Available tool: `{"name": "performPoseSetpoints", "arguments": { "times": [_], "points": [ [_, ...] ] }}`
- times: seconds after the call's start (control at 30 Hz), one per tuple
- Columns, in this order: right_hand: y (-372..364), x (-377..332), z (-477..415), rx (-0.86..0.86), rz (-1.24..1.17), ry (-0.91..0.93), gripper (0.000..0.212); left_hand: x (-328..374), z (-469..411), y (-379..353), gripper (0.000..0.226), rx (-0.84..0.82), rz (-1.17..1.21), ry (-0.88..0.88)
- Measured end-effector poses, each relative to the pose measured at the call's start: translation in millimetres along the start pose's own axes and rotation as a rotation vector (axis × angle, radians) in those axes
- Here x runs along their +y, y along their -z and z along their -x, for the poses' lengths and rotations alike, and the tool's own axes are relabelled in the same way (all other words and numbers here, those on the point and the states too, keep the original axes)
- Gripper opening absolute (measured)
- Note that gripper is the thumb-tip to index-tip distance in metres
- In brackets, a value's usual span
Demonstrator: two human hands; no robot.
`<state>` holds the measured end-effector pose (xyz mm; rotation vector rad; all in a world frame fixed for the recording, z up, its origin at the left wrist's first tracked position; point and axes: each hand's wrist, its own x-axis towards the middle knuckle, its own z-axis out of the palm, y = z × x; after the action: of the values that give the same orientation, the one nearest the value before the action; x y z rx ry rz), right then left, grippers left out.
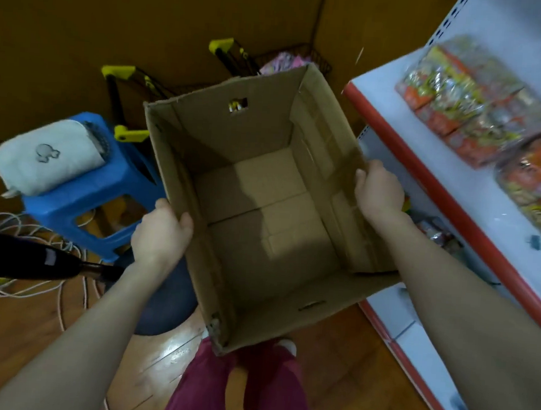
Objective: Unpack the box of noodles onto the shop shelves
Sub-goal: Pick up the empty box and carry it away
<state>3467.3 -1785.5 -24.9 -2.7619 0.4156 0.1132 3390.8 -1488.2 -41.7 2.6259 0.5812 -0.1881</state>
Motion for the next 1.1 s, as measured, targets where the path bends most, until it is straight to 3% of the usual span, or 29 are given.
{"name": "performPoseSetpoints", "arguments": {
  "times": [0.27, 0.57, 1.1],
  "points": [
    [84, -12, 65, 0.077, 0.007, 0.122, 0.025, 9, 57, 97, 0.021, 0.158, -0.032, -0.127],
    [172, 30, 132, 0.146, -0.02, 0.153, 0.032, 37, 145, 153, 0.021, 0.156, 0.017, -0.2],
    [257, 96, 259, 0.386, -0.021, -0.24, 0.041, 117, 175, 206, 0.026, 0.037, -0.03, -0.651]
  ]
}}
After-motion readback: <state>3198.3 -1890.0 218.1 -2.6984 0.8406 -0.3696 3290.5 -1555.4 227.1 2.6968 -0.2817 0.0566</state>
